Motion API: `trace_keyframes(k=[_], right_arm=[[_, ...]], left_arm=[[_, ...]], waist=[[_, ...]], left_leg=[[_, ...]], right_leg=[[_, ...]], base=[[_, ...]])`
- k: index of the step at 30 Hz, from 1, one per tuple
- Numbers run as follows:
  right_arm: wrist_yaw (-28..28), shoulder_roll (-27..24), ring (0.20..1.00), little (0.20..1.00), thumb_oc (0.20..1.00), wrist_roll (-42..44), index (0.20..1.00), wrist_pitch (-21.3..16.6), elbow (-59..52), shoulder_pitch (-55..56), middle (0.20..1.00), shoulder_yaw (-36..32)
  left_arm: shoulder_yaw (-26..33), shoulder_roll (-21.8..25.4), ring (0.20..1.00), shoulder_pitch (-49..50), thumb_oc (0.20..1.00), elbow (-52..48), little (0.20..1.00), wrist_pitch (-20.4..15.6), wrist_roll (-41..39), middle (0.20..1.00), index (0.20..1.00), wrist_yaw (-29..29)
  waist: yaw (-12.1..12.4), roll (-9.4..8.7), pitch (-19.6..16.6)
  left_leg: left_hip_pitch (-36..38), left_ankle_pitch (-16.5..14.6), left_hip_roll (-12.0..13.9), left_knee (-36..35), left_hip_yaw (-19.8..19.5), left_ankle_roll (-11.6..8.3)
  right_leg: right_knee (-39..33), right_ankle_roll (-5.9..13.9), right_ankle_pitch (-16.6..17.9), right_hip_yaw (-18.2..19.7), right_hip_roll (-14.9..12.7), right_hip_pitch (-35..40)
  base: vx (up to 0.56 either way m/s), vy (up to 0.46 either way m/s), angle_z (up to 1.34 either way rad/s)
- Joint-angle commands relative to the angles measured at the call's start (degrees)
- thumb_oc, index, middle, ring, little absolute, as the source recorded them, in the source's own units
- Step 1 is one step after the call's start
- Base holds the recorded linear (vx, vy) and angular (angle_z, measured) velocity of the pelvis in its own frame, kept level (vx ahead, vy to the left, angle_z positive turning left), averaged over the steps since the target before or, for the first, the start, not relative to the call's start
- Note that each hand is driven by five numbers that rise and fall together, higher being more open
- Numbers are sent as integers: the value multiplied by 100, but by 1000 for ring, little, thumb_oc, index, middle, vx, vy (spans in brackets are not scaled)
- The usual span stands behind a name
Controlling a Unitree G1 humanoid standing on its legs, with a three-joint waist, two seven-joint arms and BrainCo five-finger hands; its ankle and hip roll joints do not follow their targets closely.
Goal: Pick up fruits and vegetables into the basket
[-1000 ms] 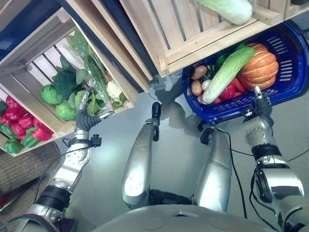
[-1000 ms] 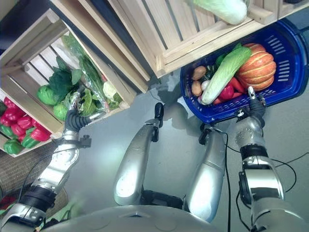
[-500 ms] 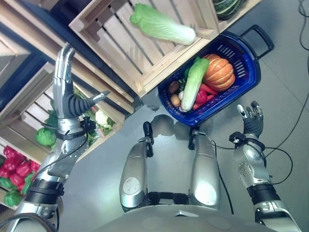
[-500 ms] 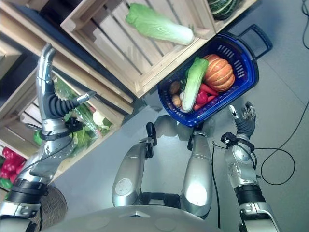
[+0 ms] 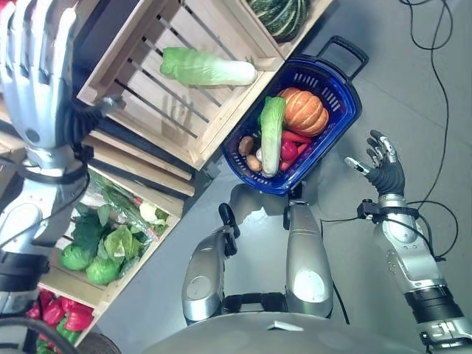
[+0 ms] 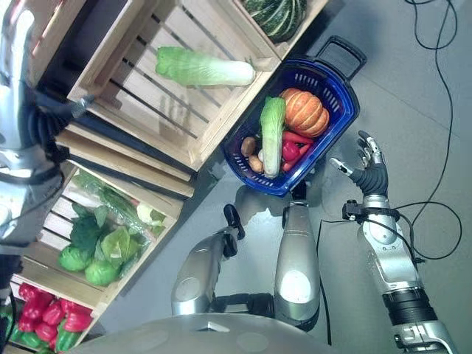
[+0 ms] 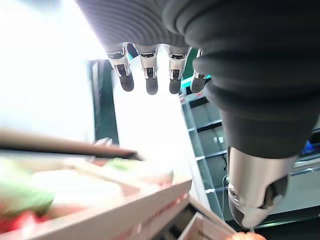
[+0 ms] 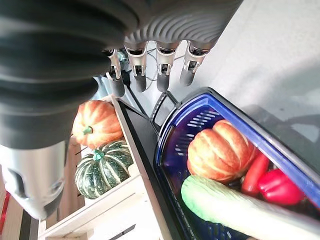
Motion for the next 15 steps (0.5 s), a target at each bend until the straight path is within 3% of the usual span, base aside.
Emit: trace_keyframes(k=[1,8,12,15], right_arm=[[156,-246,1000,1000,1000,-134,1000,21,-470,207,1000,85],[263,-412,1000,1000,1000,-115,1000,151,-620,-96,1000,341],[251,-388,1000,1000,1000,-99,1000,192,-584,-234,1000,446],[215,-349,1000,1000,1000,-117,1000,240,-626,-287,1000,494]], left_arm=[[-540,209,1000,-240,1000,500,1000,636,-178,1000,1000,-172],[-1788,92,1000,-1792,1000,1901,1000,1010,-1048,1000,1000,-502],[-2253,-293,1000,-2435,1000,2885,1000,936,-2082,1000,1000,-920],[-2293,-657,1000,-2634,1000,3373,1000,939,-2410,1000,1000,-1119]], waist=[[-448,73,-415],[-866,17,-170],[-1032,-46,-110],[-1105,-78,-110]], left_leg=[[-576,110,43,213,-152,83],[-721,31,106,420,134,87],[-906,4,142,532,286,93],[-1034,-1,152,575,357,101]], right_leg=[[292,233,-728,-31,-84,165],[309,252,-622,272,67,-131],[308,271,-544,393,147,-366],[284,272,-496,459,184,-514]], base=[[27,91,-9],[-8,53,-28],[-33,21,-28],[-34,16,-20]])
